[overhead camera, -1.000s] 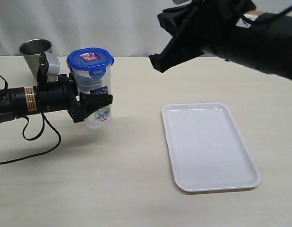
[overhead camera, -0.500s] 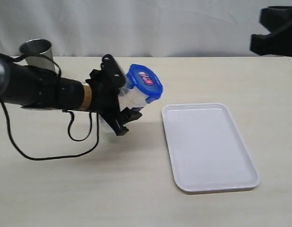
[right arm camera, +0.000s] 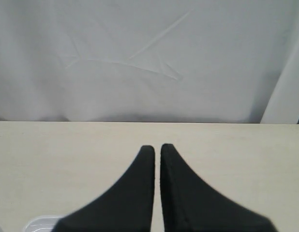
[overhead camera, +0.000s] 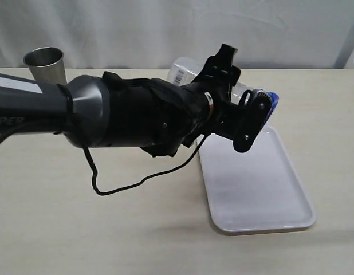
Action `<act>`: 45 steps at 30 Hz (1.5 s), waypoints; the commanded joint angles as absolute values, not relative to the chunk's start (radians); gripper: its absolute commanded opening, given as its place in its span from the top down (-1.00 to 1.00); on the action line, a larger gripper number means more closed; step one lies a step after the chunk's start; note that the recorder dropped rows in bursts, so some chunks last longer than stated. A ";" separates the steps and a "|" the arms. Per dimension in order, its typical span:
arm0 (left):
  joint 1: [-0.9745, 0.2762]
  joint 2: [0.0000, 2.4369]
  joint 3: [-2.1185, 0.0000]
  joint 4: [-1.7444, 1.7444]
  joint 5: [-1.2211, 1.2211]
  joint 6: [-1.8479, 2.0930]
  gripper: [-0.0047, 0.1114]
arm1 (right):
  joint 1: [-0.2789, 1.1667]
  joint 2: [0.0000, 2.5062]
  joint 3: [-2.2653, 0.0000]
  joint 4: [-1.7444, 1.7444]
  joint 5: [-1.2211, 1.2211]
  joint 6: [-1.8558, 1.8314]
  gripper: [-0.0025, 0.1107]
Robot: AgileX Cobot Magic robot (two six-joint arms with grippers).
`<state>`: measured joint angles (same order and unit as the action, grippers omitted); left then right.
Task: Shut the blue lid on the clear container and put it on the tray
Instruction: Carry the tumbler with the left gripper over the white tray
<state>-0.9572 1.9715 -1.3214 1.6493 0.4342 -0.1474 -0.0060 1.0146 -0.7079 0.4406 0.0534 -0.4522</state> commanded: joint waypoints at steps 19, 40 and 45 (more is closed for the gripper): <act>-0.961 2.091 -1.344 1.744 0.506 -0.398 0.92 | -0.008 1.016 -0.702 0.441 0.059 -0.449 0.88; -0.973 2.092 -1.351 1.744 0.535 -0.084 0.92 | -0.008 1.016 -0.702 0.441 0.059 -0.451 0.88; -0.973 2.092 -1.351 1.744 0.505 -0.313 0.92 | -0.008 1.016 -0.702 0.441 0.059 -0.451 0.88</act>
<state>-0.9683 2.0971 -1.3405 1.7423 0.5178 -0.1538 -0.0060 1.0146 -0.7079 0.4406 0.0553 -0.4522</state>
